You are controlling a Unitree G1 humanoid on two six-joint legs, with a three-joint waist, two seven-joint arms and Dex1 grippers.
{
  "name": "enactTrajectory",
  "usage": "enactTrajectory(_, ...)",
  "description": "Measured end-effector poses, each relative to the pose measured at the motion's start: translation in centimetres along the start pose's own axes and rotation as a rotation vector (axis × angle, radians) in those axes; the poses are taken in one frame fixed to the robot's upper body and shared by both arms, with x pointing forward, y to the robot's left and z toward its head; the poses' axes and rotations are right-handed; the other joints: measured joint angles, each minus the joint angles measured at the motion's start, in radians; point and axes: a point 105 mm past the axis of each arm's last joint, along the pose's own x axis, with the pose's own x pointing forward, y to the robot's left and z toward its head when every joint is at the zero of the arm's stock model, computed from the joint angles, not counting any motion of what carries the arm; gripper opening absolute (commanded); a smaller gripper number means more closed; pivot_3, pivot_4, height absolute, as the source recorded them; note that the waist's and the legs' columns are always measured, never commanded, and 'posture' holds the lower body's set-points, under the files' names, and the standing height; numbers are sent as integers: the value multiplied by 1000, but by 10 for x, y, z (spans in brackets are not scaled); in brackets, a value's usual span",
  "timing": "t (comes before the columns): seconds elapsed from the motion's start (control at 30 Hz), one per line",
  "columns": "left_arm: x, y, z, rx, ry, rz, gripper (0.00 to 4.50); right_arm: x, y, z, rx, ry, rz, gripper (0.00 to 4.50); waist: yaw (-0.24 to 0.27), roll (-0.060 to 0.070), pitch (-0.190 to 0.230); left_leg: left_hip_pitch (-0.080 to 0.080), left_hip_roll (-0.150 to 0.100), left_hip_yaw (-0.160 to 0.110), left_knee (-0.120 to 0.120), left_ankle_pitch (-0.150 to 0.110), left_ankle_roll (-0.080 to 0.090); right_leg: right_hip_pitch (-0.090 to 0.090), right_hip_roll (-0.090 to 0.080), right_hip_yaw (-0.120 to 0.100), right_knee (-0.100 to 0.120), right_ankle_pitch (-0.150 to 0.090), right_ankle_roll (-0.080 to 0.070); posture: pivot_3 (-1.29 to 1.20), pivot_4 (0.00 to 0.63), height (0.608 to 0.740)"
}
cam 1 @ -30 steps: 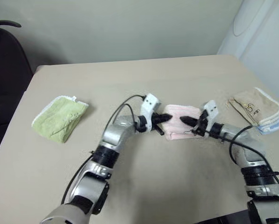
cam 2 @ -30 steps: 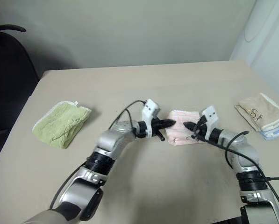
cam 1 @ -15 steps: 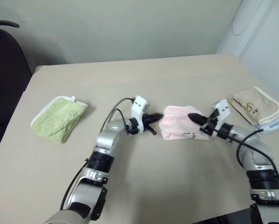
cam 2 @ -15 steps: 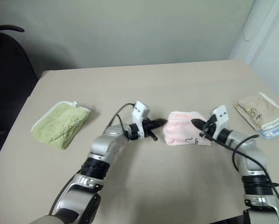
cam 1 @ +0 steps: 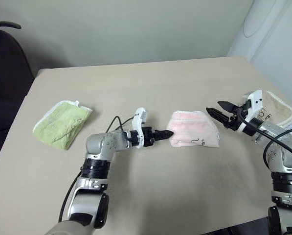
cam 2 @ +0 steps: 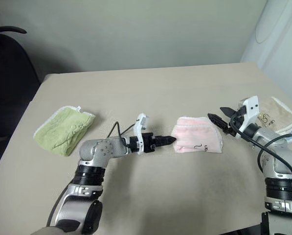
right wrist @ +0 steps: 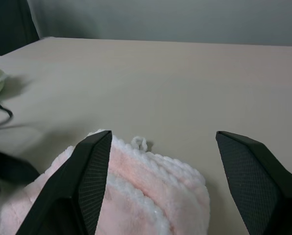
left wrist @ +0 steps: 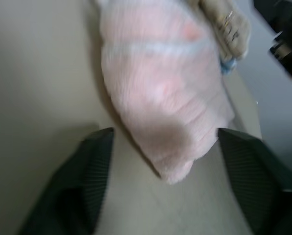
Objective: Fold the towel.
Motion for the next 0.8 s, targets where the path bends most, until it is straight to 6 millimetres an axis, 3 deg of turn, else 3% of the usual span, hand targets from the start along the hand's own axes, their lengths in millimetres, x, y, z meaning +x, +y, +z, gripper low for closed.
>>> enactTrajectory(0.4,68,-31,-4,-104,61,-70,4487,-1,3,-3,9,-21,-37,3641,23,0,0,0,-9,0,1,3,7,3,-7,2,-2,1,8,0,150,740)
enactTrajectory(0.57,81,-39,-3,-102,71,-76,4487,-1,2,-2,7,-31,-57,3641,23,0,0,0,-10,2,0,3,7,2,-7,5,-2,0,9,0,150,740)
enactTrajectory(0.67,82,-36,-3,-107,67,-63,3880,-2,0,0,4,-42,-69,3641,23,-1,0,0,-10,3,0,3,7,2,-7,7,-2,0,10,0,150,740)
enactTrajectory(0.8,83,-32,-3,-100,67,-35,2461,-1,0,1,3,-53,-77,3641,22,-1,1,0,-11,5,0,3,8,1,-6,13,-2,-1,13,0,150,740)
